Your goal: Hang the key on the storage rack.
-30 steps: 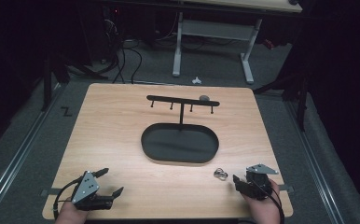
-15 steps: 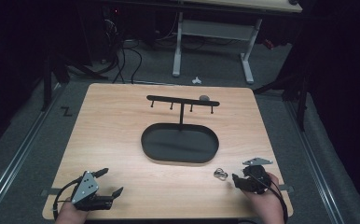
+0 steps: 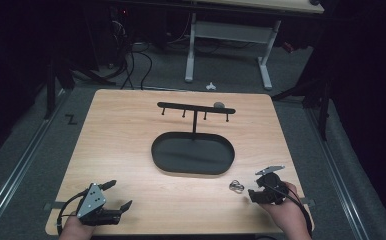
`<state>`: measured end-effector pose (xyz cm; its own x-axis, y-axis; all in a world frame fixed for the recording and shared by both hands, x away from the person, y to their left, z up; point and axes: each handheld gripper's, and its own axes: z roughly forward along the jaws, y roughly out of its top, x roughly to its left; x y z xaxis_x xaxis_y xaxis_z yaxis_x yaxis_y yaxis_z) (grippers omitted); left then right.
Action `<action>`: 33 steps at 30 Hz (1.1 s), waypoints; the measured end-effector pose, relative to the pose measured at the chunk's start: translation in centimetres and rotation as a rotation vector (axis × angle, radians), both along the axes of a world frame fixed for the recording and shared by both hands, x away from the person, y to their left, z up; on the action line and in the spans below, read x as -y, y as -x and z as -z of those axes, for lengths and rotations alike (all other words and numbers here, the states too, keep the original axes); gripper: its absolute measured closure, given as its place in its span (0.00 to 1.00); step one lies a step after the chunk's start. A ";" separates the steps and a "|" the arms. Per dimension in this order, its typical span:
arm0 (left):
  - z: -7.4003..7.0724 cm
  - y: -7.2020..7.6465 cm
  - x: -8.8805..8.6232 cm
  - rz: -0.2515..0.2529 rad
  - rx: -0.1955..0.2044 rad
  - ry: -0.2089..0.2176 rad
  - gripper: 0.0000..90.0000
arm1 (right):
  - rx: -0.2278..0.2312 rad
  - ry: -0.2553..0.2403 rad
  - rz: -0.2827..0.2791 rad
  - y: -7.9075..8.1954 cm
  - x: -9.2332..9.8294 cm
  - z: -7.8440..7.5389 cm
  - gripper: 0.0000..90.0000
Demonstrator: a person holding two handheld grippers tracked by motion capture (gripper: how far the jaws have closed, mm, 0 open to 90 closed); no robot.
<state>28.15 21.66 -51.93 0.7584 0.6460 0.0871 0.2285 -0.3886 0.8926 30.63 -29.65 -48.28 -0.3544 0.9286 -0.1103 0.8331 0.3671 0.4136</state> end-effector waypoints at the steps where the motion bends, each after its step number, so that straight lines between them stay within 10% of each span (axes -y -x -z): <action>1: 0.0 0.0 0.0 0.000 0.001 0.000 0.17 | -0.019 0.011 -0.001 -0.1 -0.1 0.0 0.39; 33: 0.0 -0.1 -0.1 0.002 -0.008 0.000 0.17 | -0.283 0.090 -0.101 -2.0 -1.5 -0.7 0.32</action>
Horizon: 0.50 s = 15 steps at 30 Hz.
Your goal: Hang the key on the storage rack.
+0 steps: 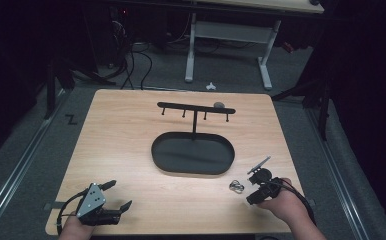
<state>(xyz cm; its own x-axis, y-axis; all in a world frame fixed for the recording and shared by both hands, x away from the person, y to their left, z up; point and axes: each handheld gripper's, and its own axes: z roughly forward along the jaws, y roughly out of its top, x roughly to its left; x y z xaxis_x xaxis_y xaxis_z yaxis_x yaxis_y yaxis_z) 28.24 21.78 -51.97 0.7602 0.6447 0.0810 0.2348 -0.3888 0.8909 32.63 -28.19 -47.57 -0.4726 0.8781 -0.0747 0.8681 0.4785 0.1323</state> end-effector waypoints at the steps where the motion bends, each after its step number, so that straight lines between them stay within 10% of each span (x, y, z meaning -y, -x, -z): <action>1: 0.0 0.0 0.0 -0.001 0.000 0.001 0.17 | 0.002 0.006 -0.017 -0.1 -0.2 0.0 0.31; 15: 0.0 0.0 0.1 0.004 -0.004 -0.005 0.17 | 0.034 0.025 -0.148 -1.3 -3.0 0.0 0.37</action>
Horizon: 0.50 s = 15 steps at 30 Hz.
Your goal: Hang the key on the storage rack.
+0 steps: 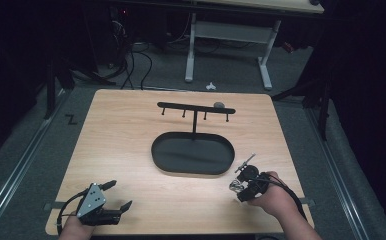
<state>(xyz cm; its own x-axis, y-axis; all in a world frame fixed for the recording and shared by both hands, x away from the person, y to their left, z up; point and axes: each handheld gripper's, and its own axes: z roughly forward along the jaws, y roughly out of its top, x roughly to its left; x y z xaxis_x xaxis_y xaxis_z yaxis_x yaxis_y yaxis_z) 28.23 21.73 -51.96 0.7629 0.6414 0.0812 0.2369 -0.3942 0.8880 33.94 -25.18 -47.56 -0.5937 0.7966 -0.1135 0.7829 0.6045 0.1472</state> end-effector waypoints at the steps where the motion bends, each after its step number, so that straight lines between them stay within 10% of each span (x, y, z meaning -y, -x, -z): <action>1: 0.0 0.0 0.0 0.000 0.000 0.001 0.17 | 0.001 0.004 -0.008 -0.1 -0.1 0.0 0.38; 15: 0.0 0.0 -0.1 -0.001 0.001 0.005 0.17 | -0.033 0.033 -0.077 -1.5 -2.0 0.7 0.57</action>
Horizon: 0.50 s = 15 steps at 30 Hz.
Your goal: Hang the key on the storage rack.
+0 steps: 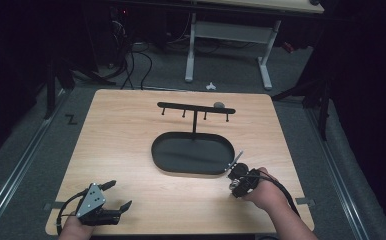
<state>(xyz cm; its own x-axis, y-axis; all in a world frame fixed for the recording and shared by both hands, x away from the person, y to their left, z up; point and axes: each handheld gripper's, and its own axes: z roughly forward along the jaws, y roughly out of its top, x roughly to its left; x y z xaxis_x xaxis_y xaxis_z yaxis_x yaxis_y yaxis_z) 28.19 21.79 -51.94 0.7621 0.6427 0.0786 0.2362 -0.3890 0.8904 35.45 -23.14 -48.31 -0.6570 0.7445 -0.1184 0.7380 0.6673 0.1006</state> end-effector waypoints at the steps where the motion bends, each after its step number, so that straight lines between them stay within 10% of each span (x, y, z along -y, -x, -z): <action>1: 0.0 0.0 0.0 0.001 -0.001 -0.002 0.17 | -0.001 0.001 0.000 -0.1 0.0 0.0 0.59; 15: 0.0 0.0 0.0 -0.001 0.002 0.001 0.17 | -0.023 -0.006 -0.029 -0.1 -0.5 0.4 0.76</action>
